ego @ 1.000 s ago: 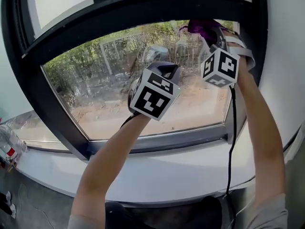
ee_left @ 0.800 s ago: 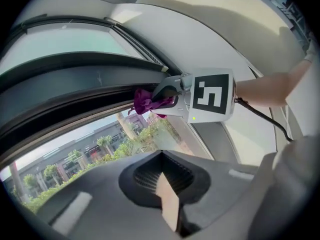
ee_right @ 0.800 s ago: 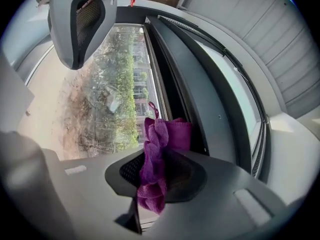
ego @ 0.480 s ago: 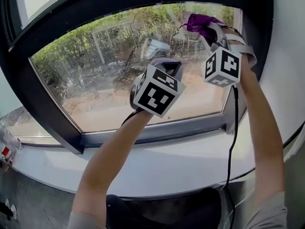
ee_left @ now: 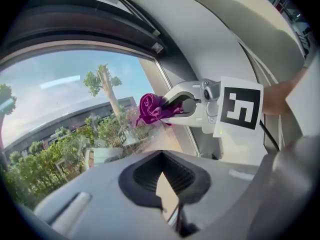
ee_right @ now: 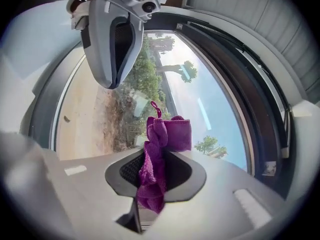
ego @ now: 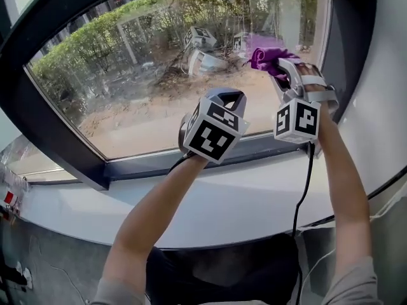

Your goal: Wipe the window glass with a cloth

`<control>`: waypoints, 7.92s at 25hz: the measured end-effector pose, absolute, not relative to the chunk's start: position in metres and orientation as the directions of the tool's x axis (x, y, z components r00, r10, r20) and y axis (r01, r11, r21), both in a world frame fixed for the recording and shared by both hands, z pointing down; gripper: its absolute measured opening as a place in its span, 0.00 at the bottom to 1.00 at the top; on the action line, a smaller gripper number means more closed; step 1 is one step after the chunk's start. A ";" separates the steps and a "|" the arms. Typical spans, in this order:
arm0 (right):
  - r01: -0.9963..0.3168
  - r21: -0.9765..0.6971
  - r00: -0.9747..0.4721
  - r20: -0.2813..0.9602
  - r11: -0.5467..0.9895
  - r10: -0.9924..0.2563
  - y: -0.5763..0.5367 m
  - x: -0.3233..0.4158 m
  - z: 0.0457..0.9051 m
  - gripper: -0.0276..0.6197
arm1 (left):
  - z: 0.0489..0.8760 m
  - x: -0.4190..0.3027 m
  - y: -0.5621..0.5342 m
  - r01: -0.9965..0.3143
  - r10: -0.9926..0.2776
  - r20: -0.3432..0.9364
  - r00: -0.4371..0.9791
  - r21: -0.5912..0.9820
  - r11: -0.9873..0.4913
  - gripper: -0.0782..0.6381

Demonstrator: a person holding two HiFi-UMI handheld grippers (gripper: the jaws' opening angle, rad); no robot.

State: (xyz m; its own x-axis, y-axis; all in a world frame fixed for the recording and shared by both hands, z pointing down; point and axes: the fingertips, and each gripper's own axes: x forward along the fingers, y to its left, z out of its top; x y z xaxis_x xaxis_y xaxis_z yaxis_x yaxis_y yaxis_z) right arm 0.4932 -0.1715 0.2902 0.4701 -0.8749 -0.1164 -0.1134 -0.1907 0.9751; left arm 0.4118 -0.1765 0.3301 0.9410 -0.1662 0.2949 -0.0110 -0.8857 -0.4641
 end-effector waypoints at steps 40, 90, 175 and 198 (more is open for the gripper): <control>-0.370 0.876 0.465 0.464 0.310 -0.754 -0.165 0.495 0.582 0.19 | 0.479 0.394 -0.161 0.063 -0.088 0.495 0.864 -0.281 -0.958 0.11; -0.373 0.719 0.683 -0.214 -0.586 -0.698 -0.133 0.543 0.098 0.20 | 0.183 0.389 -0.140 -0.025 -0.120 0.132 0.984 -0.564 -0.826 0.11; -0.683 -0.280 0.636 0.224 -0.674 -0.738 -0.109 0.605 0.447 0.20 | 0.422 0.392 -0.128 0.198 0.026 0.439 0.898 -0.352 -0.915 0.11; -0.722 -0.088 0.692 -0.059 -0.686 -0.720 -0.093 0.615 0.173 0.20 | 0.267 0.395 -0.123 0.126 -0.039 0.269 0.962 -0.569 -0.813 0.11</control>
